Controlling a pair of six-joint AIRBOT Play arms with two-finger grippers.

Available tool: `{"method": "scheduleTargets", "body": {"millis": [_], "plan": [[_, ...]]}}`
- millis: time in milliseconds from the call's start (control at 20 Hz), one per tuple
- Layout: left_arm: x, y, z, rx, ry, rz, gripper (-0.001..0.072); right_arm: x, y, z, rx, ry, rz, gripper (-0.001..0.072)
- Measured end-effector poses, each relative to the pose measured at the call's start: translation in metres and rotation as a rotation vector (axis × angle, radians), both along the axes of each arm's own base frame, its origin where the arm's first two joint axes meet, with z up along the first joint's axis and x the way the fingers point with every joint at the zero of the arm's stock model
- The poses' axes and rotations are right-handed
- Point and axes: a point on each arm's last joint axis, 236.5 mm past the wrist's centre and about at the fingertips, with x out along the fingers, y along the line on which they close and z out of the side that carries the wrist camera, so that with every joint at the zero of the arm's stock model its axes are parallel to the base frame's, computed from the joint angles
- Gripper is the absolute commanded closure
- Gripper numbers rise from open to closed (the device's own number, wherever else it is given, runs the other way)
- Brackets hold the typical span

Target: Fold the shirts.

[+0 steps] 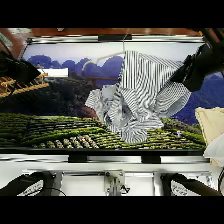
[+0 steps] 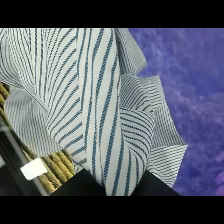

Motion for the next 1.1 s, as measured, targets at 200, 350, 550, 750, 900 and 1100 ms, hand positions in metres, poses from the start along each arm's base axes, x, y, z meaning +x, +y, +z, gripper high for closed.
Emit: {"method": "scheduleTargets", "body": {"millis": [200,350,550,750,900,1100], "plan": [[-0.023,-0.045,-0.053,-0.245,0.17,-0.017,0.003,-0.017,0.005,0.023,0.091,0.015,-0.136,0.0637],[-0.036,-0.109,-0.104,-0.449,0.276,-0.068,0.003,-0.027,0.008,0.035,0.138,0.02,-0.198,0.0637],[-0.046,-0.185,-0.137,-0.671,0.324,-0.086,0.0031,-0.034,0.009,0.041,0.172,0.034,-0.249,0.0637],[-0.036,-0.219,-0.134,-0.795,0.257,-0.045,0.0038,-0.036,0.009,0.043,0.186,0.047,-0.275,0.0637],[-0.027,-0.227,-0.129,-0.855,0.215,-0.002,0.06,-0.037,0.009,0.043,0.188,0.054,-0.282,0.0636],[0.001,-0.217,-0.122,-0.908,0.124,0.092,0.065,-0.04,0.009,0.042,0.187,0.066,-0.282,0.0636]]}}
